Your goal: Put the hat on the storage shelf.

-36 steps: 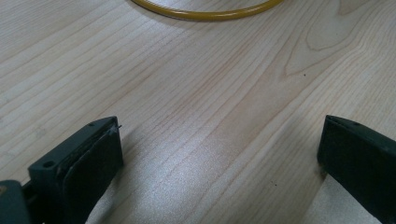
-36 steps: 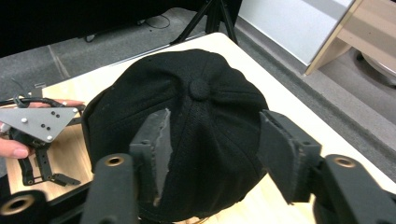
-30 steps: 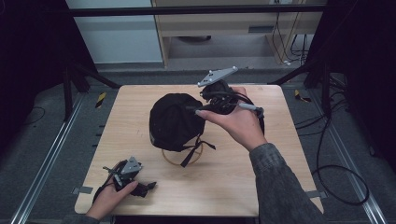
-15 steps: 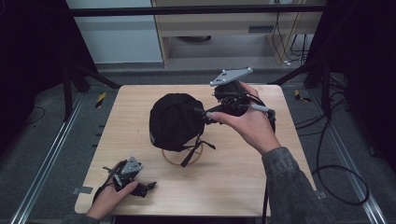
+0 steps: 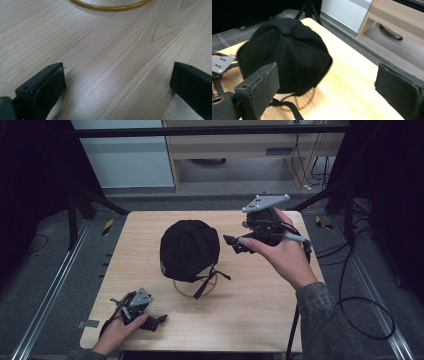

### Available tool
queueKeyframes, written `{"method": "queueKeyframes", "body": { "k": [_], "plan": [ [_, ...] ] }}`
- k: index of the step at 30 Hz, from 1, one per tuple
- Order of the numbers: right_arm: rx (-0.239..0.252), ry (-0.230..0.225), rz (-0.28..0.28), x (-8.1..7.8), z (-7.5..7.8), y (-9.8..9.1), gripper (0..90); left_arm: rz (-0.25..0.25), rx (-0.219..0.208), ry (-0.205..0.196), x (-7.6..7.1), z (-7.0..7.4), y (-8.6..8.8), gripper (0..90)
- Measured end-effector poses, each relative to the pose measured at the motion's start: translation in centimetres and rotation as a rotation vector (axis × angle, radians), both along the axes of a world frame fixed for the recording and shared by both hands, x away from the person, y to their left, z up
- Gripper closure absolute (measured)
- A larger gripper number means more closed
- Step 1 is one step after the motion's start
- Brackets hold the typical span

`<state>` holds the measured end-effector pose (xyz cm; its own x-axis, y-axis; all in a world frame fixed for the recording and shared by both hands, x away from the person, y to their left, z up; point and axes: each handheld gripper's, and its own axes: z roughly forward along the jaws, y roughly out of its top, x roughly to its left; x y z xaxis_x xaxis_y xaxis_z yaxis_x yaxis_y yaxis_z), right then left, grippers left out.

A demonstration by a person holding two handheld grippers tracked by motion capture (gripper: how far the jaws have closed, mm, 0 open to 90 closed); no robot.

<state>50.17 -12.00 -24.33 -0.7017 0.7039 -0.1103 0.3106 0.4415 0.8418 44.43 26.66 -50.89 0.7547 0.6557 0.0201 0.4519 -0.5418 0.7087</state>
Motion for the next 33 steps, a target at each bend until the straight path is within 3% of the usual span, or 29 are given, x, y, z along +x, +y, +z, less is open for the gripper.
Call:
{"method": "queueKeyframes", "body": {
  "k": [11,33],
  "plan": [
    [-0.032,-0.009,-0.058,-0.7,-0.9,-3.4,5.0,0.000,0.000,0.000,0.0,0.0,0.0,0.0],
    [-0.025,0.018,-0.168,-2.3,-3.6,-9.3,4.6,-0.001,0.002,0.001,0.0,0.0,0.0,0.0]
  ]
}}
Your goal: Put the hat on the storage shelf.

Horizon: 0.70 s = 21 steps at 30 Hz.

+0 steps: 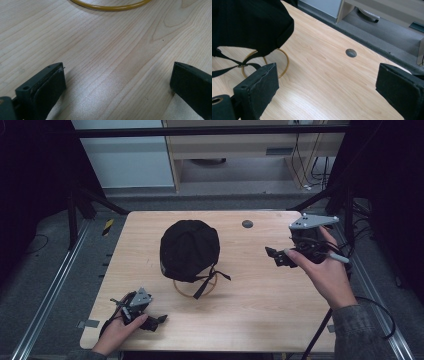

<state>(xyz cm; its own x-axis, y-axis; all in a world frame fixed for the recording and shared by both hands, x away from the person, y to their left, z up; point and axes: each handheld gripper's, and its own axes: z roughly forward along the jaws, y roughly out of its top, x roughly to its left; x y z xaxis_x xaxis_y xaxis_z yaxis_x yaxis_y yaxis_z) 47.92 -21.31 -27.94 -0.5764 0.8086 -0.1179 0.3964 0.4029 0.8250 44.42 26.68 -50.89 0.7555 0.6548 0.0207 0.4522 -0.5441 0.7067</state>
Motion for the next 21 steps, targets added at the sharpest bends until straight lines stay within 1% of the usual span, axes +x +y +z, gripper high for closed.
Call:
{"method": "queueKeyframes", "body": {
  "k": [4,8,10,12,16,18,19,20,21],
  "plan": [
    [-0.004,0.010,-0.018,-0.2,-0.8,-0.7,4.5,0.000,0.000,0.000,0.0,0.0,0.0,0.0],
    [-0.007,0.022,-0.037,-0.4,-1.9,-1.3,4.5,0.000,0.000,0.000,0.0,0.0,0.0,0.0],
    [-0.017,0.018,-0.041,-0.4,-2.3,-1.5,4.5,0.000,0.000,0.000,0.0,0.0,0.0,0.0],
    [-0.016,0.013,-0.043,-0.5,-2.8,-1.9,5.1,0.000,0.000,0.000,0.0,0.0,0.0,0.0],
    [-0.021,0.021,-0.068,-0.5,-3.8,-2.4,6.4,0.000,0.000,0.000,0.0,0.0,0.0,0.0],
    [-0.021,0.030,-0.073,-0.5,-4.4,-2.5,6.9,0.000,0.000,0.000,0.0,0.0,0.0,0.0],
    [-0.021,0.030,-0.073,-0.5,-4.4,-2.5,6.9,0.000,0.000,0.000,0.0,0.0,0.0,0.0],
    [-0.027,0.044,-0.078,-0.5,-5.0,-2.5,7.9,0.000,0.001,0.000,0.0,0.0,0.0,0.0],
    [-0.034,0.048,-0.076,-0.5,-5.4,-2.5,8.0,0.000,0.001,0.000,0.0,0.0,0.0,0.0]
  ]
}}
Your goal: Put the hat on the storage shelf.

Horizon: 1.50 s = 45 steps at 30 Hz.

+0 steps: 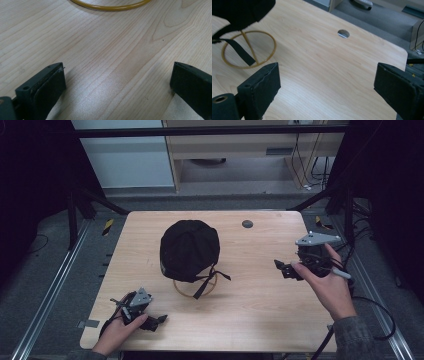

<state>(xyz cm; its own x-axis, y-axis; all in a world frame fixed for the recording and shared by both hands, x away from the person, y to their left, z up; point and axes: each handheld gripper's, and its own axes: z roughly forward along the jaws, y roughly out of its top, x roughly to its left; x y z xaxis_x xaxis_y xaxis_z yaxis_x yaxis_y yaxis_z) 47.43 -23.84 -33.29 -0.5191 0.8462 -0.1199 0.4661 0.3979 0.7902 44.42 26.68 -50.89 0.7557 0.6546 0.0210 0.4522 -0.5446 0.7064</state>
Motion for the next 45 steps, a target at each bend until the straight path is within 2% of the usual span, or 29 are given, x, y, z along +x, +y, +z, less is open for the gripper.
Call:
{"method": "queueKeyframes", "body": {
  "k": [4,5,7,9,12,17,24,34,37,45],
  "plan": [
    [-0.015,0.019,0.001,-0.1,-1.2,0.2,8.9,0.000,0.000,0.000,0.0,0.0,0.0,0.0],
    [-0.027,0.033,0.004,-0.2,-2.2,0.5,9.5,0.000,0.000,0.000,0.0,0.0,0.0,0.0],
    [-0.031,0.036,0.002,-0.2,-2.5,0.6,9.8,0.000,0.000,0.000,0.0,0.0,0.0,0.0],
    [-0.033,0.049,0.008,-0.3,-3.9,0.9,10.6,0.000,0.000,0.000,0.0,0.0,0.0,0.0],
    [-0.037,0.056,0.010,-0.3,-4.6,1.0,11.0,0.000,0.000,0.000,0.0,0.0,0.0,0.0],
    [-0.007,0.077,0.008,-0.5,-6.9,1.3,11.9,0.000,0.000,0.000,0.0,0.0,0.0,0.0],
    [-0.005,0.118,0.009,-0.4,-9.4,1.7,12.0,0.000,0.000,0.000,0.0,0.0,0.0,0.0],
    [-0.004,0.154,0.017,-0.5,-11.4,2.3,11.9,0.000,0.000,0.000,0.0,0.0,0.0,0.0],
    [0.020,0.159,0.011,-0.6,-11.9,2.3,11.9,0.001,-0.001,0.000,0.0,0.0,0.0,0.0],
    [0.027,0.182,0.013,-0.8,-13.5,2.7,11.9,0.001,-0.001,0.000,0.0,0.0,0.0,0.0]
  ]
}}
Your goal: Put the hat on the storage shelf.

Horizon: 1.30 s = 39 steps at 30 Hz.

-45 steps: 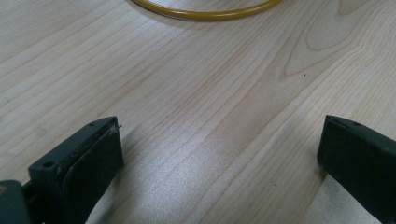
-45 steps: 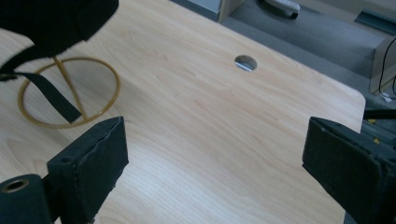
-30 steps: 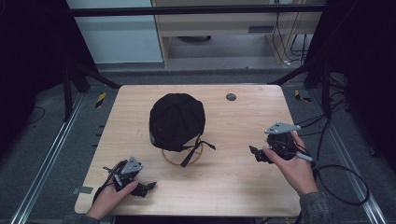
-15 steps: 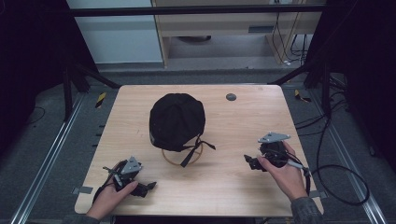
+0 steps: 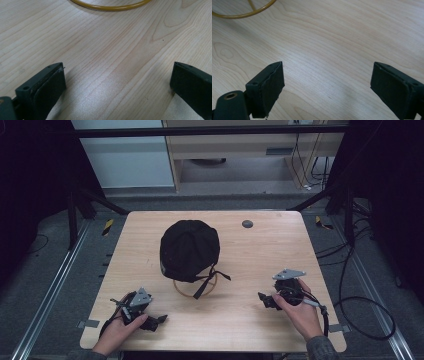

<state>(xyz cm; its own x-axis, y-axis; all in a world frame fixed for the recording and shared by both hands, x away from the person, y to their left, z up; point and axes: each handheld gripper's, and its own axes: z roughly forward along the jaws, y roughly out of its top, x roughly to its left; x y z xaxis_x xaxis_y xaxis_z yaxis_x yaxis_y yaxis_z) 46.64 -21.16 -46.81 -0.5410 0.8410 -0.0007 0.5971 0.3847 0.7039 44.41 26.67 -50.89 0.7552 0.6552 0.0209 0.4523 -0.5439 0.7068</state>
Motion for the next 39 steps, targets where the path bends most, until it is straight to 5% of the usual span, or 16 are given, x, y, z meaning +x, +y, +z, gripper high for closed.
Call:
{"method": "queueKeyframes", "body": {
  "k": [17,39],
  "plan": [
    [0.014,0.016,0.034,-0.4,-1.8,1.9,11.8,0.000,0.000,0.000,0.0,0.0,0.0,0.0],
    [0.052,0.025,0.010,0.1,-3.8,3.8,7.9,0.001,0.000,0.000,0.0,0.0,0.0,0.0]
  ]
}}
